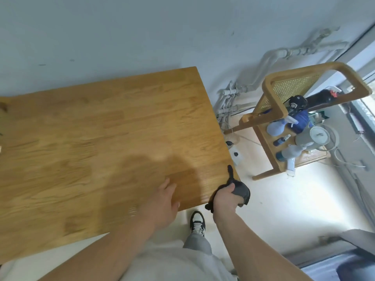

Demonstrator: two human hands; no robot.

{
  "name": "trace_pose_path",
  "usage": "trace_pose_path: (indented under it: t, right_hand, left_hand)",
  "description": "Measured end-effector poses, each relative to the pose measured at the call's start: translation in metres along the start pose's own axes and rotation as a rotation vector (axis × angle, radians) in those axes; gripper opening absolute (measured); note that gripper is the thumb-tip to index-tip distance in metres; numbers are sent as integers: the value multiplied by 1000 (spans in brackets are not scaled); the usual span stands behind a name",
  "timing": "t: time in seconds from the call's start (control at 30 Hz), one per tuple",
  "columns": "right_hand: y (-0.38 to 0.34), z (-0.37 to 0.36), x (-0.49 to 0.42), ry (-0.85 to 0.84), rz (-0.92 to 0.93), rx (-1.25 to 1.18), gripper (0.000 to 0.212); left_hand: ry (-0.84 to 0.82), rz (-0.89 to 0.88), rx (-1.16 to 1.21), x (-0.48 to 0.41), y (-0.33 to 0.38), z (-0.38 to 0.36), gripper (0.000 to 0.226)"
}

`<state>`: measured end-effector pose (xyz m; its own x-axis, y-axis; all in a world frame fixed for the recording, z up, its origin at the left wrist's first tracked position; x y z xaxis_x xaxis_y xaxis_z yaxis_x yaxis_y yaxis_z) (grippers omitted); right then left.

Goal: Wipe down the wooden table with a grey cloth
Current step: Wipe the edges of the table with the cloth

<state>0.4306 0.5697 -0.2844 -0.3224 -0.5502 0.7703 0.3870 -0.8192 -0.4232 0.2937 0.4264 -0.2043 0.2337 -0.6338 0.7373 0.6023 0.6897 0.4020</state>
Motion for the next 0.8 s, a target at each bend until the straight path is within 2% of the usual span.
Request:
trace_pose_path:
  t: [0.17,0.23,0.37,0.47,0.53,0.7,0.8]
  right_hand:
    - [53,-65,63,-19,42,-169,67]
    - [78,-101,103,27,43,-163,68]
    - [105,-144,150,11,44,-138,67]
    - [102,-134,141,-29,8,-107,73]
    - [91,-120,125,-59,-3,-112,75]
    - [38,-60,65,-16,-54,-126,80]
    - [12,-22,40,-50,-13,-91,71]
  left_hand:
    - [-22,-55,-27,23,-80,23,65]
    - [-28,-67,-72,34,-112,35,62]
    - [-27,-72,-176,47,-152,49,46]
    - [-44,-96,-216,50,-157,44,39]
    - [-72,-128,-219,51,-151,38,45]
    - [-92,-169,-230,45,-112,26,42]
    - [-102,-173,-236,38,-86,20,41]
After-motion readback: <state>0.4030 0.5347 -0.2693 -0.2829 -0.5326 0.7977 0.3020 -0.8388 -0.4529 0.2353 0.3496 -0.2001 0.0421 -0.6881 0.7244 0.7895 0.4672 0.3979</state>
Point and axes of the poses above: each hand's wrist, its own x-axis away from the middle knuckle, its own z-axis out of the back of the hand, y = z × x, the point moved 1 cm from there along -x, towards the middle knuckle, and after that the axes turned 8 degrees about -y, right-handed, at the moved point
